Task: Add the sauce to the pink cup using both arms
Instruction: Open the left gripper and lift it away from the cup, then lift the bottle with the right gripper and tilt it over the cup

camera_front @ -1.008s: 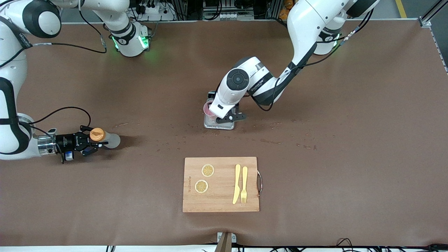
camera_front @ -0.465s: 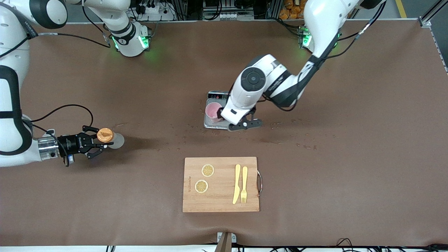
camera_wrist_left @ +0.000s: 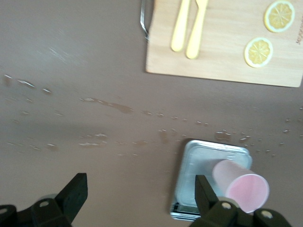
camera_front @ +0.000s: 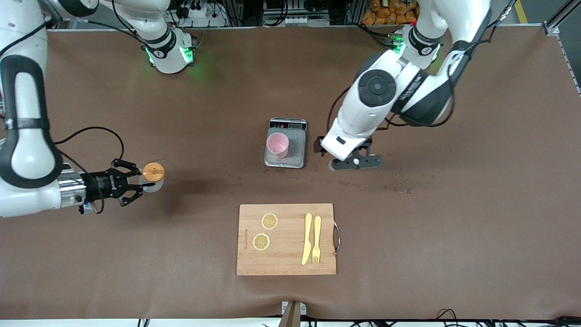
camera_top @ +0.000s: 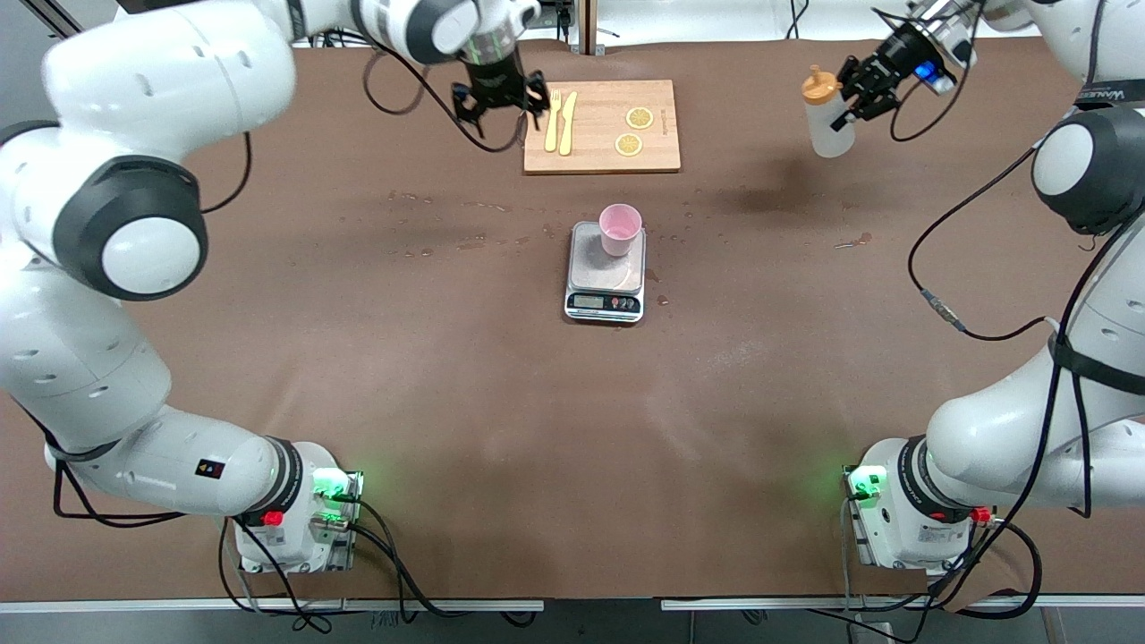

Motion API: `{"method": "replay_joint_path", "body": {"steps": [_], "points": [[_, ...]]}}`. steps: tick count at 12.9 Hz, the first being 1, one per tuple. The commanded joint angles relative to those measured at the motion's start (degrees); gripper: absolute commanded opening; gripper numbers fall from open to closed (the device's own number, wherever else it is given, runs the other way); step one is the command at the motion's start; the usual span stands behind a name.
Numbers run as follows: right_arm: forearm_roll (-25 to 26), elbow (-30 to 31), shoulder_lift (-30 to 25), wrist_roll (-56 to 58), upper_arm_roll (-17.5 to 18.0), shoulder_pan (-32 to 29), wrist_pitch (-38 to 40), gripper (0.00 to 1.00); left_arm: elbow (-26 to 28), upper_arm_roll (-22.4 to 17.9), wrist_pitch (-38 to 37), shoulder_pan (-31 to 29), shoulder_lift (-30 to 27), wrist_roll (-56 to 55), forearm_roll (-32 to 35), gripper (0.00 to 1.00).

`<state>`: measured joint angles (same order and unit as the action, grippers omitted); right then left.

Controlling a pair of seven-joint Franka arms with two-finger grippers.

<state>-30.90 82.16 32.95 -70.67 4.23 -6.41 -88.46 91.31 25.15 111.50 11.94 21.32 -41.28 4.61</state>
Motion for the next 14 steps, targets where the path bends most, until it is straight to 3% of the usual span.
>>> {"method": "replay_joint_path", "body": {"steps": [1, 6, 9, 11, 14], "points": [[6.71, 1.34, -4.81, -7.53, -0.54, 6.13, -1.36, 0.32, 1.59, 0.51, -2.78, -3.23, -4.00, 4.44, 0.40, 1.00], [15.59, 1.34, -7.54, -20.27, -0.54, 16.06, -2.41, 0.32, 2.03, -0.10, -8.40, -7.72, -9.09, 13.05, 0.31, 1.00], [19.72, 1.51, -7.81, -30.11, -0.54, 21.34, -3.73, 0.30, 5.62, -9.39, -10.95, -3.87, -15.76, 22.78, -2.14, 1.00], [24.11, 2.13, -8.77, -37.05, -0.45, 25.38, -5.05, 0.20, 6.60, -13.36, -14.36, -3.59, -18.41, 30.96, -2.33, 1.00], [29.40, 3.35, -9.13, -46.03, -0.45, 30.83, -4.00, 0.24, 5.64, -18.99, -18.76, -3.24, -20.53, 40.29, -1.98, 1.00]]}}
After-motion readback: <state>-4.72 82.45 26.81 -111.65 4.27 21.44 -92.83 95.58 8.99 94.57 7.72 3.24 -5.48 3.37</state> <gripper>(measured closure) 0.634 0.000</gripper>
